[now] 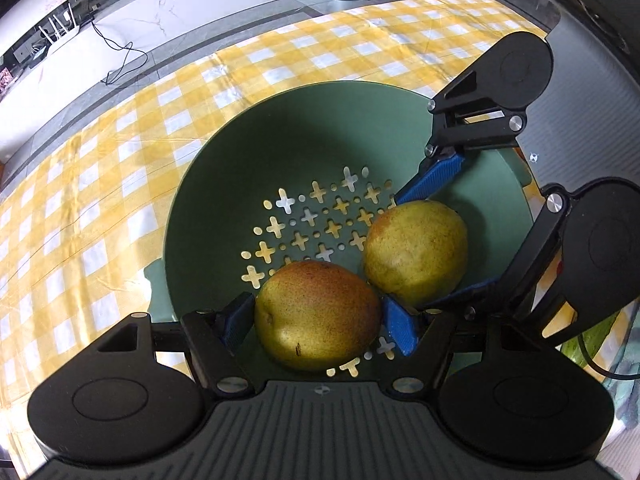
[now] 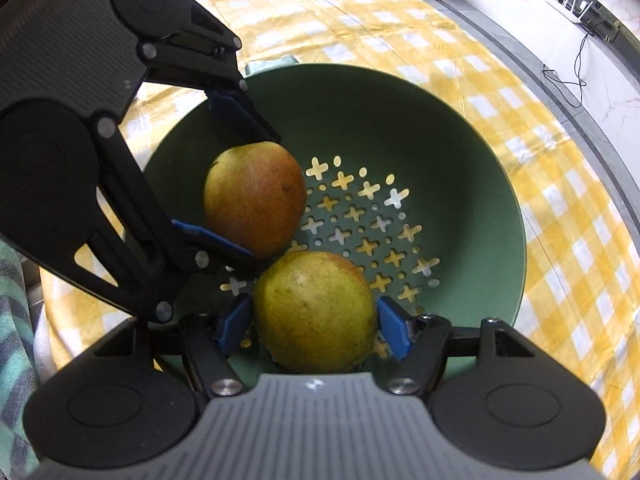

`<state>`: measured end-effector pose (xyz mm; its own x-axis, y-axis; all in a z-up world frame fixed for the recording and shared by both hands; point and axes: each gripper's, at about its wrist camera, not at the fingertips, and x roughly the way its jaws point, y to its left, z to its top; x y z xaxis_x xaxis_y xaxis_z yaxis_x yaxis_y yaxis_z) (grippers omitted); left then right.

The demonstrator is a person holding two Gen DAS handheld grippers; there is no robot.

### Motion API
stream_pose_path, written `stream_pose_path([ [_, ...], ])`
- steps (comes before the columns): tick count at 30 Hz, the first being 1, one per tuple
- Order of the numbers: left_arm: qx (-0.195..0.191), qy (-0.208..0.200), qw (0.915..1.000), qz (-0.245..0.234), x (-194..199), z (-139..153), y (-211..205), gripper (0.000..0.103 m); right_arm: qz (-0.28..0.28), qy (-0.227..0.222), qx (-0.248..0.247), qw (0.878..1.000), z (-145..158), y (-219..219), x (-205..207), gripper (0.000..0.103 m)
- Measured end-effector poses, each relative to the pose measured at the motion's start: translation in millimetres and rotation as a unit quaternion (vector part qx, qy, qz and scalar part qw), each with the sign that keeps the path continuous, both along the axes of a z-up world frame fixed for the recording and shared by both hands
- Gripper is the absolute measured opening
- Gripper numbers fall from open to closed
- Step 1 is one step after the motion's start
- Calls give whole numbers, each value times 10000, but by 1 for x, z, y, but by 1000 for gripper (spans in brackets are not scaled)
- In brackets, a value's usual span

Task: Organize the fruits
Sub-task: 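Carry both pears into the green colander and open both tools, then move both tools back toward the oranges on the tablecloth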

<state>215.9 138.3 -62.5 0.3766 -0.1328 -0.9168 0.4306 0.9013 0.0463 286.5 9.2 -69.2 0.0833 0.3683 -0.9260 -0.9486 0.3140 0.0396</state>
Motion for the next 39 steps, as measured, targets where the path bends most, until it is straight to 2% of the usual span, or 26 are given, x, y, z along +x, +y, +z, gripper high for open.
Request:
stream_pose_path([
  [2,92,-10,9999,-50,1,-2,-3,81,24,-6,-38,10000,1,0,-2,66],
  [5,12,-4,10000,-30,2,-3,0,83,-22,-23,-36,10000,2,0,0,69],
  [7,27,-79,10000,-36,2,-2,-1,84,-139,-166,-112,9997,3,0,2,86],
  [10,23,-104,9999,8,3,3,-3,87,-208,-117,-80,9997,6,-4,5,86],
  [14,22,-306,9995,28,-4,15,-4,87,-321,-307,76,9990,19,-11,2,86],
  [17,-14,-544,9985,32,-16,31,-2,86,-540,-427,355,9970,32,-23,-3,87],
  [20,104,-1008,9949,-7,-38,47,0,86,-974,-605,782,9903,46,-41,-12,87],
  [24,428,-1600,9861,-167,-79,60,5,86,-1701,-896,1527,9694,58,-80,-35,89],
  [28,872,-1962,9766,-126,-113,49,18,86,-2455,-961,2079,9419,62,-128,-63,89],
  [32,1609,-2453,9560,36,-141,27,31,86,-3123,-1119,2396,9124,60,-174,-94,90],
  [34,1881,-2730,9433,148,-152,15,40,86,-3444,-1328,2405,8977,56,-195,-107,92],
  [36,2084,-2949,9323,224,-161,8,46,86,-3895,-1509,2345,8778,48,-214,-116,93],
  [39,2445,-3243,9136,217,-175,4,52,86,-4426,-1405,2227,8572,34,-238,-125,94],
])
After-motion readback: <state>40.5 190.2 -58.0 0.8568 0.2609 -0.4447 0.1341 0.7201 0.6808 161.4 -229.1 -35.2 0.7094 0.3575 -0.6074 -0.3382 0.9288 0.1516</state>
